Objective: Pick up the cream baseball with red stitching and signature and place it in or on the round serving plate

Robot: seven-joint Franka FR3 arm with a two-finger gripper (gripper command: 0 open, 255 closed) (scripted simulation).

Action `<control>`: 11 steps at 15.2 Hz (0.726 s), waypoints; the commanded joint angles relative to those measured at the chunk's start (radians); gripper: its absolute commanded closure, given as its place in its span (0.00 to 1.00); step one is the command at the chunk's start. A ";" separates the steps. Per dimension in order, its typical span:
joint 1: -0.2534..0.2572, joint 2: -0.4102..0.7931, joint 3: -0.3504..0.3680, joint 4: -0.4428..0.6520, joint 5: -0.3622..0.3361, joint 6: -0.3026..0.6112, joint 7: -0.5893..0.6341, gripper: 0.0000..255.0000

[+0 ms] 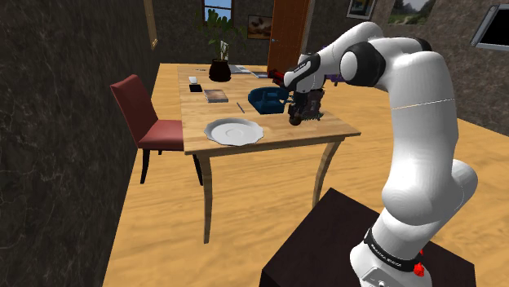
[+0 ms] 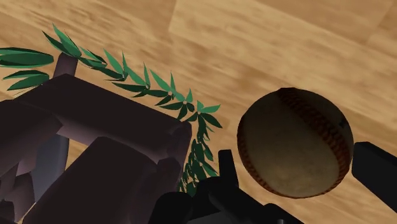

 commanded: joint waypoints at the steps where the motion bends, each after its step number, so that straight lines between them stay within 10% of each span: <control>1: 0.001 0.023 0.005 -0.016 0.001 0.002 -0.001 1.00; 11: 0.004 -0.025 -0.005 0.034 -0.013 -0.094 -0.001 1.00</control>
